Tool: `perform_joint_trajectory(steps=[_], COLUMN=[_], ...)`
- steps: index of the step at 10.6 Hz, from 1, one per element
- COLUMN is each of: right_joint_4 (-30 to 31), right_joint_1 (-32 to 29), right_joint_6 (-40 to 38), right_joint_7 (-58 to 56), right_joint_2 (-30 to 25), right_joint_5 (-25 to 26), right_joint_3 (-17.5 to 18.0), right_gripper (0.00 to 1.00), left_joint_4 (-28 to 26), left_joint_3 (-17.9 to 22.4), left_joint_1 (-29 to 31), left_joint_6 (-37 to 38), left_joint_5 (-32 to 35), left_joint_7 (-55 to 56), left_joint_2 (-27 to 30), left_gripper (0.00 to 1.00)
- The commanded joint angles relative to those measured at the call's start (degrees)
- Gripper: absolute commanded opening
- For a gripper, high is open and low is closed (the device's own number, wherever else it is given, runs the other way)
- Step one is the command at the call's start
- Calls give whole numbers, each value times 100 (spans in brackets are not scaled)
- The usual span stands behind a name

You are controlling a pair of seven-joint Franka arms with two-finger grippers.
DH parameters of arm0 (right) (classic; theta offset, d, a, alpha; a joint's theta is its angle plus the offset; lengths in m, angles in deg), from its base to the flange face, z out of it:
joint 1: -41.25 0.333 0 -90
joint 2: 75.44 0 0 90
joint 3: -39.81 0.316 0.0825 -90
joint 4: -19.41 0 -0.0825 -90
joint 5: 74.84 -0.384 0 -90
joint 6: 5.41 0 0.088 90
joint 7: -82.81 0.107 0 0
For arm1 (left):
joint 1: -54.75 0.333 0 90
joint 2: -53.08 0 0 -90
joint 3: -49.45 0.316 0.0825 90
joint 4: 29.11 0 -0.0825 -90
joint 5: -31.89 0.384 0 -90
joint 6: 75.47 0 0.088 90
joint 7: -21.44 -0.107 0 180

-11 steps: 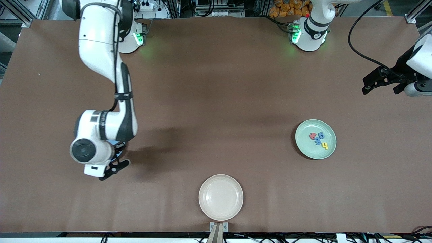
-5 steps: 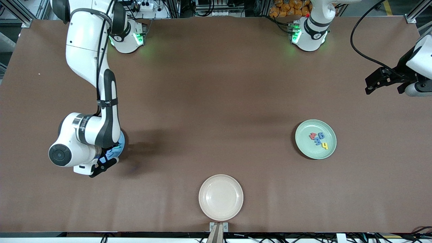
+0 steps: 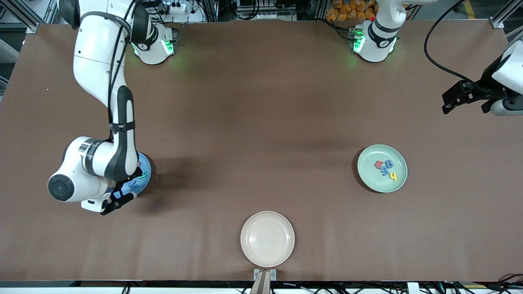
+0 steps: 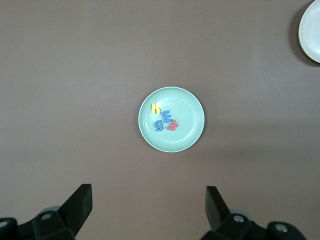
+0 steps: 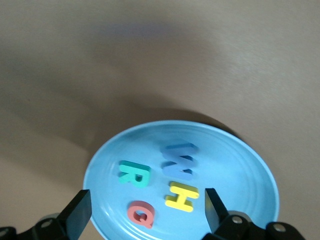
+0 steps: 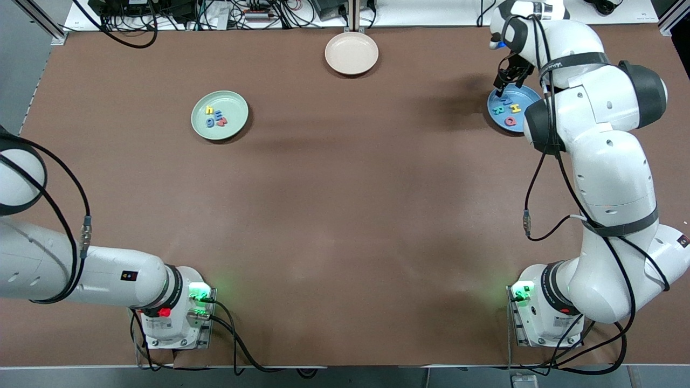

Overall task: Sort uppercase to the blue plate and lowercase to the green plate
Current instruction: 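Open the right gripper to drop the R onto the blue plate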

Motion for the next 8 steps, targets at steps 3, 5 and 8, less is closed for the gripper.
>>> perform_joint_trajectory(steps=[3,5,8], right_joint_4=[183,610,2138], right_joint_1=[-924,-1829,-2386], right_joint_6=[127,547,1076], right_joint_7=[347,1469,2125], right_joint_2=[-701,-1455,-2782], right_joint_5=[425,1776,2310], right_joint_3=[1151,2564,3388], right_gripper=[100,100,100], left_joint_4=[46,55,196], left_joint_3=[17,9,26], left_joint_1=[-46,-46,-46], left_joint_6=[122,192,350], left_joint_5=[48,57,48], left_joint_7=[31,40,31], left_joint_2=[54,63,54], left_gripper=[100,100,100])
